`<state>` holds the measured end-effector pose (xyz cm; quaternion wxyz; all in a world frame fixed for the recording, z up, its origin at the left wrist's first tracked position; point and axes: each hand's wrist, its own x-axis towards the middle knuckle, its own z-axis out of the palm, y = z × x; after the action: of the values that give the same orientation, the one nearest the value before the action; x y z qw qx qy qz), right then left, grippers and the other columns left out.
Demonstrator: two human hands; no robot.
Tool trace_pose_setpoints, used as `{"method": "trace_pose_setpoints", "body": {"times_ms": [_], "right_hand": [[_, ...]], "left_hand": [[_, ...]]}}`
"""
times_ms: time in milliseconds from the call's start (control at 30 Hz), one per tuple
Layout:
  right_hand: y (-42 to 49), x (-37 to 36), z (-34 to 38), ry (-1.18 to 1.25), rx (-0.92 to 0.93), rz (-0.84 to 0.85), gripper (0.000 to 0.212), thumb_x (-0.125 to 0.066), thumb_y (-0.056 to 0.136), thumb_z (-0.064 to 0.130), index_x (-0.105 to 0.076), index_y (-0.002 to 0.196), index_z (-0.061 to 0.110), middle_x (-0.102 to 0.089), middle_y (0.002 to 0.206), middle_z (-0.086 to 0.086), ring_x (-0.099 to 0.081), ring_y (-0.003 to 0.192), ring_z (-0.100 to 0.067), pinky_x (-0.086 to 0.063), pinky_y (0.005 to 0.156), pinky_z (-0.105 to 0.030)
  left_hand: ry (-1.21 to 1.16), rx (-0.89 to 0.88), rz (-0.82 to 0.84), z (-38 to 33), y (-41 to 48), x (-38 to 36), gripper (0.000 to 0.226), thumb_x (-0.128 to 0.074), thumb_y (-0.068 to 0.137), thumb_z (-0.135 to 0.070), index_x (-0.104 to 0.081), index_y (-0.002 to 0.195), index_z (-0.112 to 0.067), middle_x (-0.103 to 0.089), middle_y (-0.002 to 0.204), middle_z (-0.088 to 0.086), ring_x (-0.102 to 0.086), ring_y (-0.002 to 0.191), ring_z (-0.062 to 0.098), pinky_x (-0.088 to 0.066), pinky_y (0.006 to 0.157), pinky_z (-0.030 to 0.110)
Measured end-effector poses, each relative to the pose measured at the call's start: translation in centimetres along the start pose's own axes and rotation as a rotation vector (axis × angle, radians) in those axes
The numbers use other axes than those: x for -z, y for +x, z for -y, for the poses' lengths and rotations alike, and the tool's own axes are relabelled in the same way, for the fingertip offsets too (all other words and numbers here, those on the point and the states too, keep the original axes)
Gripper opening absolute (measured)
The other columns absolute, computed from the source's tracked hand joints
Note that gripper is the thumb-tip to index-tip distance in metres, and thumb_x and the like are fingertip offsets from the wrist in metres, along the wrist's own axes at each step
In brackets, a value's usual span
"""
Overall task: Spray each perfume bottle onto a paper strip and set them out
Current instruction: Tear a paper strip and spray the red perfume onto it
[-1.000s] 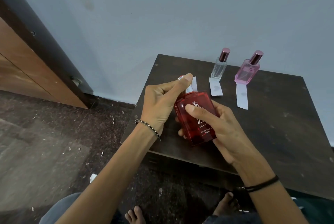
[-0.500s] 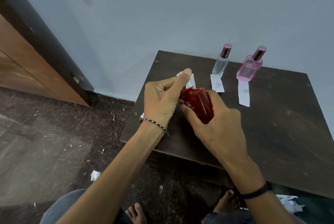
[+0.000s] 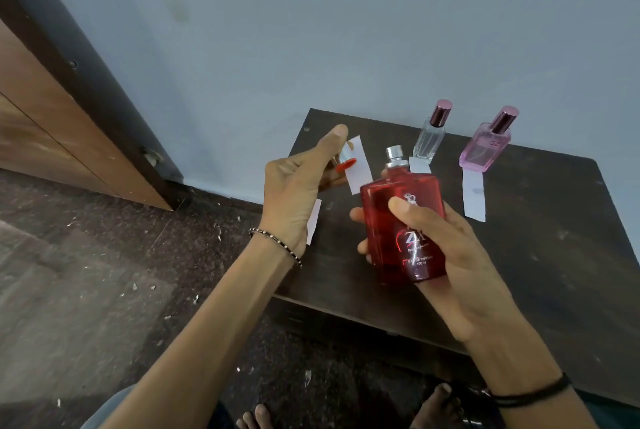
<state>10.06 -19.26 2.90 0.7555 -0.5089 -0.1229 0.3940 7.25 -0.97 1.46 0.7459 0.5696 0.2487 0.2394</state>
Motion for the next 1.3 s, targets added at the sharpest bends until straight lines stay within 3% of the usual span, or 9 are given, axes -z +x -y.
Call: {"method": "trace_pose_setpoints", "body": {"times_ms": [133, 267, 400, 500, 600, 767, 867, 967, 1300], "right_hand": [[0.1, 1.0, 0.1, 0.225, -0.025, 0.083, 0.047, -0.078, 0.081, 0.025, -0.069, 0.127, 0.025, -0.068, 0.127, -0.026, -0.073, 0.100, -0.031, -0.057, 0.086, -0.047], [0.2, 1.5, 0.0, 0.317, -0.050, 0.056, 0.066, -0.081, 0.069, 0.023, -0.065, 0.133, 0.015, -0.066, 0.124, -0.026, -0.066, 0.103, -0.036, -0.053, 0.081, -0.053], [0.1, 1.5, 0.2, 0.373, -0.033, 0.139, 0.053, -0.069, 0.079, 0.027, -0.065, 0.129, 0.010, -0.062, 0.121, -0.027, -0.060, 0.089, -0.035, -0.047, 0.064, -0.041], [0.1, 1.7, 0.2, 0.277, 0.006, 0.135, 0.040, -0.066, 0.081, 0.030, -0.072, 0.119, 0.017, -0.064, 0.116, -0.022, -0.058, 0.079, -0.029, -0.046, 0.060, -0.038], [0.3, 1.9, 0.0, 0.160, 0.043, 0.101, 0.044, -0.074, 0.074, 0.030, -0.072, 0.119, 0.028, -0.066, 0.110, -0.016, -0.059, 0.074, -0.023, -0.048, 0.057, -0.035], [0.6, 1.9, -0.1, -0.264, 0.172, -0.072, 0.073, -0.071, 0.072, 0.034, -0.050, 0.138, 0.054, -0.064, 0.106, 0.000, -0.061, 0.073, -0.015, -0.052, 0.056, -0.032], [0.7, 2.3, -0.4, -0.655, 0.240, -0.245, 0.079, -0.073, 0.069, 0.048, -0.039, 0.139, 0.065, -0.052, 0.129, 0.007, -0.061, 0.101, -0.016, -0.056, 0.077, -0.038], [0.6, 2.7, -0.9, -1.086, 0.348, -0.335, 0.078, -0.067, 0.066, 0.065, -0.031, 0.136, 0.071, -0.045, 0.118, 0.019, -0.052, 0.102, 0.001, -0.041, 0.080, -0.015], [0.8, 2.0, -2.2, -1.600, 0.452, -0.471, 0.088, -0.064, 0.066, 0.074, -0.045, 0.146, 0.043, -0.053, 0.123, -0.009, -0.062, 0.093, -0.021, -0.053, 0.069, -0.031]], "left_hand": [[-0.035, 0.033, -0.001, 0.0, -0.3, -0.2, 0.048, -0.080, 0.084, -0.035, -0.074, 0.085, 0.012, -0.077, 0.087, 0.025, -0.079, 0.082, 0.022, -0.060, 0.069, 0.020], [0.063, 0.066, -0.003, 0.1, -0.5, -0.5, 0.036, -0.079, 0.083, -0.038, -0.080, 0.081, -0.002, -0.082, 0.087, 0.005, -0.079, 0.083, 0.018, -0.063, 0.077, 0.030], [0.053, 0.070, 0.013, 0.3, -0.7, -0.7, 0.031, -0.078, 0.084, -0.034, -0.082, 0.087, -0.003, -0.082, 0.086, 0.005, -0.079, 0.082, 0.015, -0.057, 0.063, 0.015], [0.074, 0.084, 0.007, 0.4, -0.7, -0.8, 0.034, -0.077, 0.085, -0.036, -0.081, 0.088, -0.003, -0.082, 0.086, 0.005, -0.079, 0.079, 0.015, -0.050, 0.051, 0.008], [0.052, 0.102, 0.025, 0.5, -0.8, -0.9, 0.037, -0.079, 0.084, -0.035, -0.079, 0.085, 0.002, -0.081, 0.090, 0.011, -0.079, 0.084, 0.022, -0.057, 0.060, 0.014], [0.131, 0.072, 0.043, 0.8, -1.0, -1.0, 0.034, -0.082, 0.081, -0.035, -0.081, 0.080, -0.001, -0.079, 0.078, 0.007, -0.076, 0.082, 0.023, -0.063, 0.082, 0.038], [0.142, 0.069, 0.037, 0.8, -1.0, -1.0, 0.030, -0.083, 0.080, -0.036, -0.083, 0.082, -0.006, -0.080, 0.081, 0.004, -0.077, 0.086, 0.027, -0.063, 0.083, 0.039], [0.128, 0.064, 0.052, 0.6, -1.1, -1.0, 0.027, -0.083, 0.081, -0.033, -0.083, 0.088, -0.006, -0.081, 0.090, 0.010, -0.077, 0.091, 0.031, -0.063, 0.082, 0.036], [0.142, 0.142, 0.112, 0.0, -1.2, -1.0, 0.029, -0.082, 0.081, -0.035, -0.083, 0.086, -0.007, -0.080, 0.089, 0.015, -0.079, 0.081, 0.027, -0.064, 0.073, 0.032]]}}
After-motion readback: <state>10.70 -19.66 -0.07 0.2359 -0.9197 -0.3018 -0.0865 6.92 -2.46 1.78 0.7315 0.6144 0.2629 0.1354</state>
